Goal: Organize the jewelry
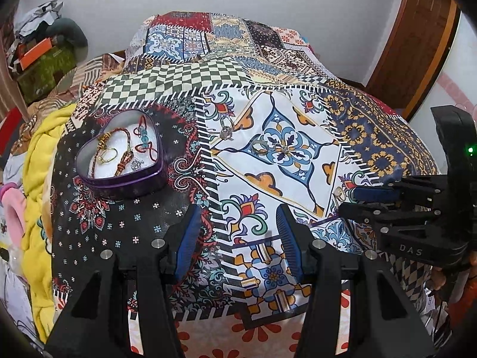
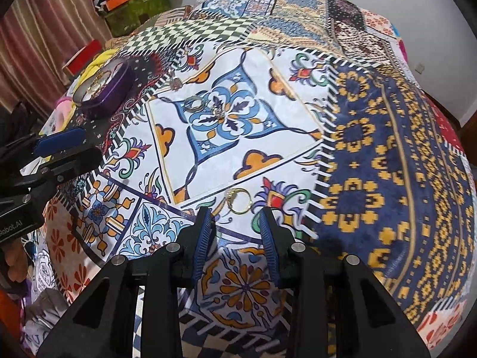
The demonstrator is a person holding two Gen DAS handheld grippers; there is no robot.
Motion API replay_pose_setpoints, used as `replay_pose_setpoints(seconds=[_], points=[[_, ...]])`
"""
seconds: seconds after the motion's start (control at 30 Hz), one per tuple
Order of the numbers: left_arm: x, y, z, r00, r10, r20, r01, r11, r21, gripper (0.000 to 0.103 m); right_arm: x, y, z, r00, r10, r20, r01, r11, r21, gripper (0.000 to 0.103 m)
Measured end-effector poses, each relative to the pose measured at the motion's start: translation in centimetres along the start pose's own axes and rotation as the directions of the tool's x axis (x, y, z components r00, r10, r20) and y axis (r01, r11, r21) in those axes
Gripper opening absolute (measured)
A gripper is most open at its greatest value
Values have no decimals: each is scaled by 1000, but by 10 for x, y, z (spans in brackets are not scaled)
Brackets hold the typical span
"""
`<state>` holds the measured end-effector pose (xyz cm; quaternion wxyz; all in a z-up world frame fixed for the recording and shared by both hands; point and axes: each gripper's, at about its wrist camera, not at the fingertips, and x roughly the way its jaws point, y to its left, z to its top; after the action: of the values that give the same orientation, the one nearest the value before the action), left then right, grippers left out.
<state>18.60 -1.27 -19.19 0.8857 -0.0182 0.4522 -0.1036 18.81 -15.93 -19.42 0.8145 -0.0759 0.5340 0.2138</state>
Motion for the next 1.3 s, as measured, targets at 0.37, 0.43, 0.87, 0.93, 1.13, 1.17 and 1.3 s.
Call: replay_pose_setpoints(seconds=[0.37,0.43,0.87,0.93,1.13,1.17,1.3], points=[[14,6,5,1000,3,-15,-3,1000,-5,51,10,-1,5,999,20,31,-20,1000,-2,19],[17,6,6,1000,2,-18,-2,1000,-5,51,10,-1,6,999,23,34,-23,1000,0,19],[49,-6,33,999,-29,-34,30,999,20,51,-10,-19,21,992,28,120,-34,998,52,19],[57,-8,37,998,-48,-49,49,999,11,51,-15,-23,23,990,25,137,-34,998,57,19],[76,-19,50,997,-43,-64,46,998,41,42,-17,-32,28,986,27,163,-40,996,78,19],[80,-22,52,997,-40,-63,43,998,47,39,-17,-34,27,986,28,166,-42,996,81,19],[88,-25,60,998,-18,-60,22,998,63,31,-16,-38,27,985,35,172,-51,995,91,19]])
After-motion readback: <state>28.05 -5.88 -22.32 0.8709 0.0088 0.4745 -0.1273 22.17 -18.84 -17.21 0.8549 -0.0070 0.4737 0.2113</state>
